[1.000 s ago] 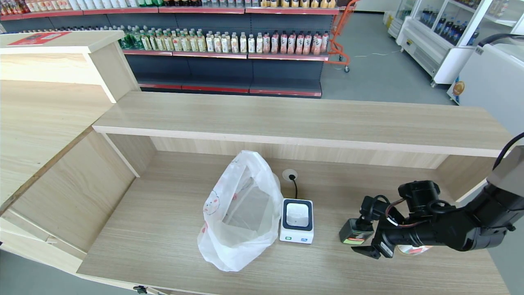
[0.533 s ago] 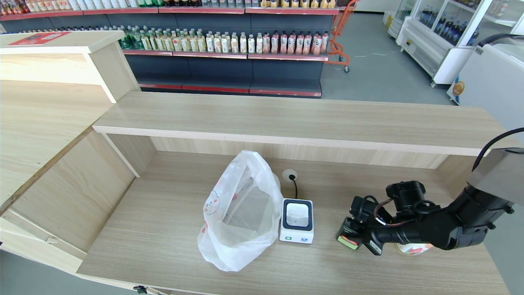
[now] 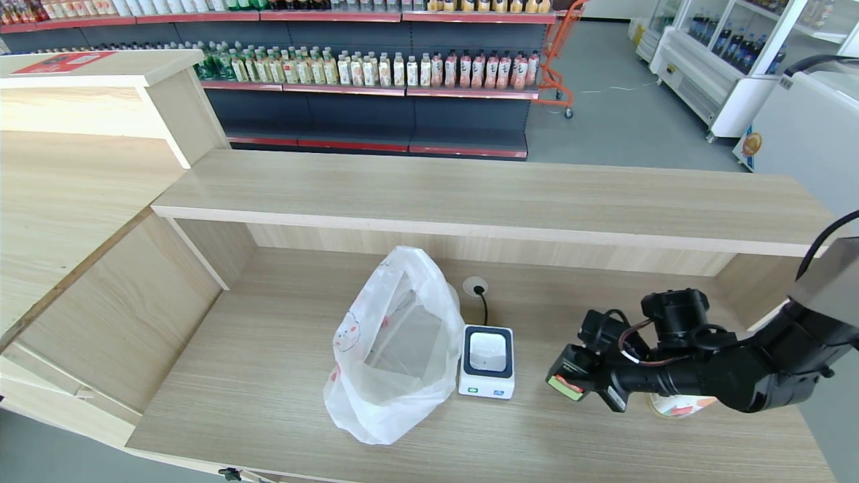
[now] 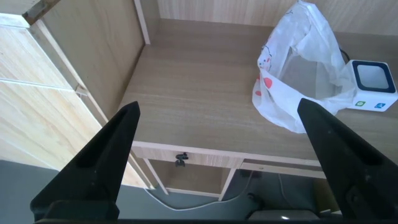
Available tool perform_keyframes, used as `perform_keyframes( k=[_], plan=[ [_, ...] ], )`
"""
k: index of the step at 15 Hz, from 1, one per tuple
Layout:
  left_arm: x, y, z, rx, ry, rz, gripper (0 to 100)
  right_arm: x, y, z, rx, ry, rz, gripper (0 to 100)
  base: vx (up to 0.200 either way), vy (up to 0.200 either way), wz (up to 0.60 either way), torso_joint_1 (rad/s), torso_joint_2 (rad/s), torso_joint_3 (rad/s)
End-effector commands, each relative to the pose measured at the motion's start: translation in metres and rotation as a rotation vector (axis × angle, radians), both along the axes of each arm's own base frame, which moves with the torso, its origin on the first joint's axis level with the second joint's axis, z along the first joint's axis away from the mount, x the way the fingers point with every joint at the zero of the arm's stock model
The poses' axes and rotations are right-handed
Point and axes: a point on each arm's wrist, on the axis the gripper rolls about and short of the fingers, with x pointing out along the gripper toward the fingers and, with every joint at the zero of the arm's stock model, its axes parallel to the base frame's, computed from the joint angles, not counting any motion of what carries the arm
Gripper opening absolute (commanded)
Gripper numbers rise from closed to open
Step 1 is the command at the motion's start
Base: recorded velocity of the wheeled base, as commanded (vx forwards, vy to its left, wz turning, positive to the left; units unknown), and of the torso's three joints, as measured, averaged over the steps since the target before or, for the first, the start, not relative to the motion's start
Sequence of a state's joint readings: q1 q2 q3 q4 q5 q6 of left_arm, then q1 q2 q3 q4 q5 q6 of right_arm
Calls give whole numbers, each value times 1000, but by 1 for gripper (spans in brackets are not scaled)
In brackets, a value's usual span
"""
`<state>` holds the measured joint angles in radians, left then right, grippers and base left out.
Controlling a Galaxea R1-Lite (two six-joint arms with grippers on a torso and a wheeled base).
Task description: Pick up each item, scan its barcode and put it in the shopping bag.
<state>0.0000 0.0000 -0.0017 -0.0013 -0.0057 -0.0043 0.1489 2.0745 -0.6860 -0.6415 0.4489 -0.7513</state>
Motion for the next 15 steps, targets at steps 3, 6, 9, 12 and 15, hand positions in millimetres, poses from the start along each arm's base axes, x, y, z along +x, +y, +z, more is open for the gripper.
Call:
perform_keyframes(
  k=[3,6,9,12,15],
  plan=[
    [0,0,0,0,0,0,100,-84,-16,80,133,-166,-48,0,0,0,0,0,0,0],
    [0,0,0,0,0,0,100,-113,-29,87,-94,-515,122,0,0,0,0,0,0,0],
    [0,0,0,0,0,0,100,-120,-20,80,-304,-850,638,0,0,0,0,0,0,0],
    [0,0,0,0,0,0,100,-125,-15,70,-544,-1232,1045,0,0,0,0,0,0,0],
    [0,0,0,0,0,0,100,-129,-12,68,-628,-1470,1222,0,0,0,0,0,0,0]
  ],
)
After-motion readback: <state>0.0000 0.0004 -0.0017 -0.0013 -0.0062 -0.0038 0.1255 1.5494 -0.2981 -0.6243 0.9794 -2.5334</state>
